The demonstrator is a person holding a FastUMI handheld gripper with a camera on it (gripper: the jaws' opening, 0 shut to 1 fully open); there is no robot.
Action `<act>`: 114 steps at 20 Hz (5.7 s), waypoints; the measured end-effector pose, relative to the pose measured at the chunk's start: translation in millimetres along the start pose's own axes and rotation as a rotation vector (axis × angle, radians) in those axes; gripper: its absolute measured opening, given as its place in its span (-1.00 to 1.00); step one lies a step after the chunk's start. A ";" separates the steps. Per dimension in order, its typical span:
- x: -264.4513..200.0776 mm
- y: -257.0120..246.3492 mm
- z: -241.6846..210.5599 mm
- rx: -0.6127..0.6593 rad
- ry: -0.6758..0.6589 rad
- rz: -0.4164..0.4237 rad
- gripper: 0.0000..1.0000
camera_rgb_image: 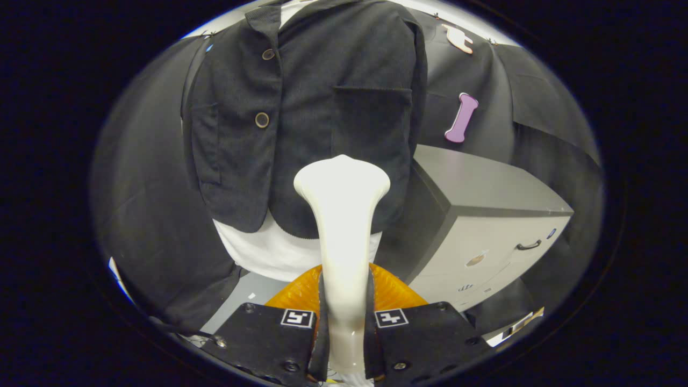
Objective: Iron the clothes twice with a garment steamer, once on the left side and once on the right side.
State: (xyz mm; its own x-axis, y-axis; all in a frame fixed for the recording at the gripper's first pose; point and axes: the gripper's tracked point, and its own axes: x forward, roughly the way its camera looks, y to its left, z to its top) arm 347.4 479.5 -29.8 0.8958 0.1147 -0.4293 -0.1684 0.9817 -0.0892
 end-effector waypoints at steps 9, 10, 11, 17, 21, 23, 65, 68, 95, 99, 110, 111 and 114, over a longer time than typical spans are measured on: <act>-15.1 -2.2 6.1 0.023 0.008 -0.009 -0.43; -20.9 -1.2 11.7 0.029 -0.003 -0.007 -0.43; -27.7 1.1 19.3 0.029 -0.014 -0.003 -0.43; -80.0 24.9 72.7 0.009 -0.108 0.035 -0.43; -116.9 46.9 119.7 0.019 -0.178 0.062 -0.43; -131.7 57.5 143.6 0.028 -0.212 0.075 -0.44; -114.0 212.9 286.7 -0.043 -0.331 0.071 -0.44; -108.4 211.1 270.4 -0.040 -0.309 0.066 -0.44; -38.5 190.3 97.5 -0.070 -0.083 0.025 -0.43; -30.4 188.7 84.4 -0.063 -0.069 0.020 -0.43; -9.0 187.1 33.0 -0.079 0.007 0.032 -0.43; -6.9 187.0 25.7 -0.081 0.015 0.034 -0.43; 0.0 186.6 5.2 -0.080 0.037 0.033 -0.43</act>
State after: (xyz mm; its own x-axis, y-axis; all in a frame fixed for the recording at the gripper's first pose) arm 318.1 663.5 -41.7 0.8734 0.1400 -0.4664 -0.2317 0.9619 -0.1451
